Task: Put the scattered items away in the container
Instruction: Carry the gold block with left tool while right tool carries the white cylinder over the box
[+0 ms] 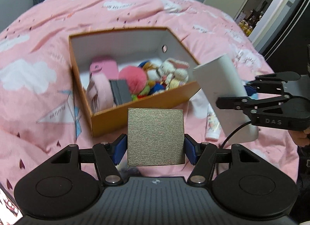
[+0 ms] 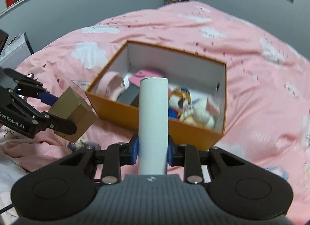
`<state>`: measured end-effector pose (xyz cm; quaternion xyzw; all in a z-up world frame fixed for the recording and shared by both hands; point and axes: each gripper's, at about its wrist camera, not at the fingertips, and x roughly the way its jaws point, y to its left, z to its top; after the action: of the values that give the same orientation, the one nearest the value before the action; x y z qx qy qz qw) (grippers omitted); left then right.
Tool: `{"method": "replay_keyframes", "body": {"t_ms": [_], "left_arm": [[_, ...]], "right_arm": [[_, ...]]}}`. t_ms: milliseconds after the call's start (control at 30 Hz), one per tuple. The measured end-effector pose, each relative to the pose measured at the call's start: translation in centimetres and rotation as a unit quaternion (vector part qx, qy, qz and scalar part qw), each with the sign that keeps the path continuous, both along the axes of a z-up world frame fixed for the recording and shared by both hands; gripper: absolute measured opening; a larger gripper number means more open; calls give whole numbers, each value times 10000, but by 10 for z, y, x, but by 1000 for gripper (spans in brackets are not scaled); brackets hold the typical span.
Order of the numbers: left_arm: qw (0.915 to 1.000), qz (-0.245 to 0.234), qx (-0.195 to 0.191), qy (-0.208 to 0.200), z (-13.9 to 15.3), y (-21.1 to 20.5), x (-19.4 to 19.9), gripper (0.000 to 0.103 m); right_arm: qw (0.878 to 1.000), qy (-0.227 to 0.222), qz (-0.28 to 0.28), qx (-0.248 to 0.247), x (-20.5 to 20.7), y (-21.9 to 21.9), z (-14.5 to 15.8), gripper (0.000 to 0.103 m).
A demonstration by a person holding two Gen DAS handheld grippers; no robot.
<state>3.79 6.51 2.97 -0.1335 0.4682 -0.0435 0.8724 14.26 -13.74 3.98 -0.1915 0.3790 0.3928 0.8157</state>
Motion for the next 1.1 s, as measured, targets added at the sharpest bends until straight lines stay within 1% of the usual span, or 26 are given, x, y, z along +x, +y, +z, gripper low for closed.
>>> {"method": "replay_keyframes", "body": {"t_ms": [100, 233, 333, 433, 533, 667, 833, 933, 1000, 1100], "left_arm": [[9998, -35, -14, -204, 14, 0, 2, 71], [9989, 50, 43, -473, 29, 3, 10, 71], [9982, 152, 47, -584, 34, 6, 18, 71], [9979, 256, 63, -595, 33, 12, 29, 71], [9980, 332, 108, -536, 30, 17, 40, 71], [9980, 404, 84, -486, 26, 24, 57, 71], [9980, 488, 167, -363, 16, 33, 83, 71], [9977, 561, 210, -316, 8, 36, 100, 71], [9975, 646, 161, -242, 1, 39, 111, 71], [9970, 764, 72, -132, -12, 45, 125, 71]], "right_arm": [[9996, -227, 148, 19, 4, 5, 14, 31], [9977, -557, 390, 13, 13, 16, 29, 31], [9951, -773, 613, -44, 19, 26, 34, 31], [9919, -941, 836, -164, 30, 37, 34, 31], [9881, -1098, 1020, -342, 45, 48, 31, 31], [9826, -1260, 1292, -439, 64, 60, 25, 31], [9735, -1526, 1558, -695, 87, 82, 11, 31], [9674, -1698, 1704, -789, 98, 95, 0, 31], [9627, -1814, 1797, -893, 105, 104, -10, 31], [9603, -1834, 1827, -1041, 119, 115, -26, 31]]}}
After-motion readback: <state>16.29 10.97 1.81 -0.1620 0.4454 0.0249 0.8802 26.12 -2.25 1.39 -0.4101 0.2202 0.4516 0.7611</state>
